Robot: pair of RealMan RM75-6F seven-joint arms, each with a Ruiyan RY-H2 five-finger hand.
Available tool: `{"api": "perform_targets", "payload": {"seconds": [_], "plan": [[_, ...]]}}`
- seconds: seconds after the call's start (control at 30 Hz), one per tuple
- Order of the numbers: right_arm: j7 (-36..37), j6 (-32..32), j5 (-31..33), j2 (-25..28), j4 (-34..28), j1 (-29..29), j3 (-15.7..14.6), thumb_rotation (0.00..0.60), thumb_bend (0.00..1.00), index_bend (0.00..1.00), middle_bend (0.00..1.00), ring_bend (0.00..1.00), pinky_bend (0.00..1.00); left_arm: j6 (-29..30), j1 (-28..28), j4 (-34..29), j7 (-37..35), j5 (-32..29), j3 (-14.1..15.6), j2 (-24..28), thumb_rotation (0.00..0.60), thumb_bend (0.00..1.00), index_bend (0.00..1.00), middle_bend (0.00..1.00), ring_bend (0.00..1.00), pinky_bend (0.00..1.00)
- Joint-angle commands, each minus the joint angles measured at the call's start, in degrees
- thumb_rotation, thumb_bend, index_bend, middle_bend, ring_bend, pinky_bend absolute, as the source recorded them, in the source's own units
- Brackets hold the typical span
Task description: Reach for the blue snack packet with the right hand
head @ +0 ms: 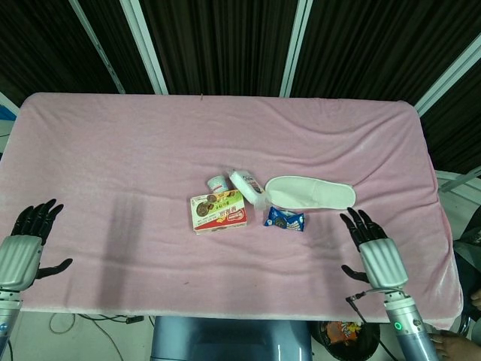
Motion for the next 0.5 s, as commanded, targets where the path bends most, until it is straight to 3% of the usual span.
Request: {"api": "perform_targets", "payload": {"seconds": [0.03, 0.27, 0.5], "plan": [[-4.37, -5.79, 5.39, -4.28, -2.15, 3.95, 3.27, 0.600, 0.12, 0.07, 0.13, 0.10, 0.23, -0.30, -0.13, 0.05, -0.15, -0.20, -0.05, -0.02, 0.600, 0.00, 0.00, 0.00, 0.00, 0.00], [-10.37, -12.27, 13.12, -13.88, 3.36, 9.85, 7.74, 0.600, 0.17, 0.14, 0.19, 0.14, 0.28, -1.13, -0.42, 0.05, -1.23, -1.14, -0.36, 0.24, 0.600, 0.00, 0.00, 0.00, 0.00, 0.00], [-12.81, -15.18, 17.10, -21.58, 11.14, 14.02, 10.10, 0.600, 0.20, 0.19, 0.21, 0.16, 0.28, -1.83, -0.60, -0.24, -2.59, -1.92, -0.56, 0.73, 0.600, 0.00, 0.00, 0.00, 0.00, 0.00]]}}
